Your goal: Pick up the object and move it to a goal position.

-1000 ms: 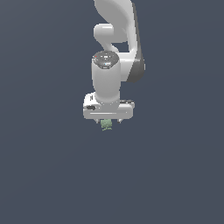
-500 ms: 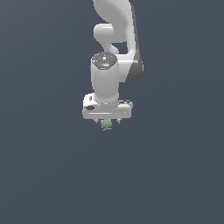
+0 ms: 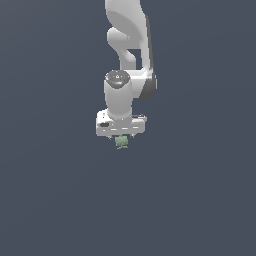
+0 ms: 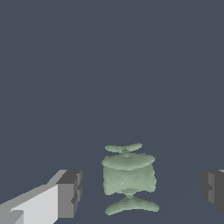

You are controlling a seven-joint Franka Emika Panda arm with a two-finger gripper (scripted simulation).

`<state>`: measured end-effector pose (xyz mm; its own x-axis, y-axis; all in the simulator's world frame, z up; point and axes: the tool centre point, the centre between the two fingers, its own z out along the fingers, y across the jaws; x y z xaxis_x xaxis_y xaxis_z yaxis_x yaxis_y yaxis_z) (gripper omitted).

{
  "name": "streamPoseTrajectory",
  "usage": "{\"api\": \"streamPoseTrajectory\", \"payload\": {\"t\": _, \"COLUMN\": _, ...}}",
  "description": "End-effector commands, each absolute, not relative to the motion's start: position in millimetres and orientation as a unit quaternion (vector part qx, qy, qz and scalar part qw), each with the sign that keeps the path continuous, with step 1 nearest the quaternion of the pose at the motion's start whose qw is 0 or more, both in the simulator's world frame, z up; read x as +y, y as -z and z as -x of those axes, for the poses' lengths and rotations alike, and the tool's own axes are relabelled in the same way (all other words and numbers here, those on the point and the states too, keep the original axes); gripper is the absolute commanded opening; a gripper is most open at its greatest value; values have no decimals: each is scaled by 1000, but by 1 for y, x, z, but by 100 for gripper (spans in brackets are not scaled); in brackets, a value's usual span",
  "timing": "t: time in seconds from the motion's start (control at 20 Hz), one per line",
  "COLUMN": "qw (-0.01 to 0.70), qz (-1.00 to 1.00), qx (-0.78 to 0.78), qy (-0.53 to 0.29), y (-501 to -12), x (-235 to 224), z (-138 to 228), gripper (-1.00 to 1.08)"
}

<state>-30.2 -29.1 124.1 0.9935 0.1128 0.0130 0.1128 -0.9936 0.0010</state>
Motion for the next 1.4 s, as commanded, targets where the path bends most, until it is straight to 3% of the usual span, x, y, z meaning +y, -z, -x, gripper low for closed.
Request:
{"api": "streamPoseTrajectory", "payload": {"t": 0.0, "qw": 0, "qz": -998, "qx": 69, "qy": -4, "y": -112, "x": -31, "z": 43, "gripper": 100}}
{"api": "streamPoseTrajectory", "payload": {"t": 0.45, "qw": 0, "qz": -996, "qx": 93, "qy": 0, "y": -92, "x": -34, "z": 66, "gripper": 100}}
{"api": "streamPoseTrajectory", "payload": {"t": 1.35, "qw": 0, "qz": -996, "qx": 94, "qy": 0, "y": -43, "x": -35, "z": 68, "gripper": 100}}
